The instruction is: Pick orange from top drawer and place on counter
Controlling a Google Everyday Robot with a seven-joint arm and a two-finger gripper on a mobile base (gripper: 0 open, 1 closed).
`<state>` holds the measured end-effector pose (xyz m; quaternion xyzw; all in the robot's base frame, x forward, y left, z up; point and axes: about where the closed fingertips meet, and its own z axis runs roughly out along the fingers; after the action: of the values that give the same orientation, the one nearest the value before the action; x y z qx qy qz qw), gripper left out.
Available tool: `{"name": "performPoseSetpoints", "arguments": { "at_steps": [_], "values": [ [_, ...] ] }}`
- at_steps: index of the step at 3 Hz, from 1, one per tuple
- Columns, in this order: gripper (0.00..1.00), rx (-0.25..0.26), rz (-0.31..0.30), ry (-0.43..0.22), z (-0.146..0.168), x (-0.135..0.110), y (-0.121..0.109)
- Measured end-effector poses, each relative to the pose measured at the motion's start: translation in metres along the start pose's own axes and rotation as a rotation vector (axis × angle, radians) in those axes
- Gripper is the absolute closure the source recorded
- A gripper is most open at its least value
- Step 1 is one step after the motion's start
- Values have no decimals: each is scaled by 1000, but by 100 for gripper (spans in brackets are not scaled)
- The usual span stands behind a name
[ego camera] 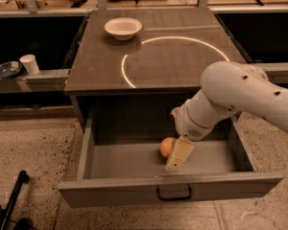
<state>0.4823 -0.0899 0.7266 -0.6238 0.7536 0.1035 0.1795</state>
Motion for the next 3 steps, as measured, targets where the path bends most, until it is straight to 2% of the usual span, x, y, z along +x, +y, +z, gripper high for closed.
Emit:
{"name": "performPoseSetpoints", "arguments": {
  "at_steps": [1,3],
  "values": [
    [0,21,-12,-17,27,-7,-16],
    [0,11,-21,-1,83,12,-33]
  ]
}}
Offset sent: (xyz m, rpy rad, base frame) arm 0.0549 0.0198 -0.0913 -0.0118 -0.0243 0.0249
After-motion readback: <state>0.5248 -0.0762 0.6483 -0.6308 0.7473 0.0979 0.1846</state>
